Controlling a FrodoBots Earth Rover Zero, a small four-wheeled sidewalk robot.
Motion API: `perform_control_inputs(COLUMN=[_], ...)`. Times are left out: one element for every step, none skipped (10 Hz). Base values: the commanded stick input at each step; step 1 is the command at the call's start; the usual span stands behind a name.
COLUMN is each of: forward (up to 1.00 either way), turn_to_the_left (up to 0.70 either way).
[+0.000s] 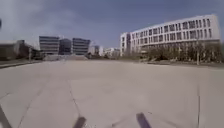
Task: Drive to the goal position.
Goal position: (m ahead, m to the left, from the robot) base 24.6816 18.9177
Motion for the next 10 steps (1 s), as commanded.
perform_control_inputs(forward=[1.0,1.0,1.0,1.0,1.0,1.0,1.0,1.0,1.0,1.0], turn_to_the_left=[0.4,0.06,0.0,0.0,0.0,0.0,0.0,0.0,0.0,0.0])
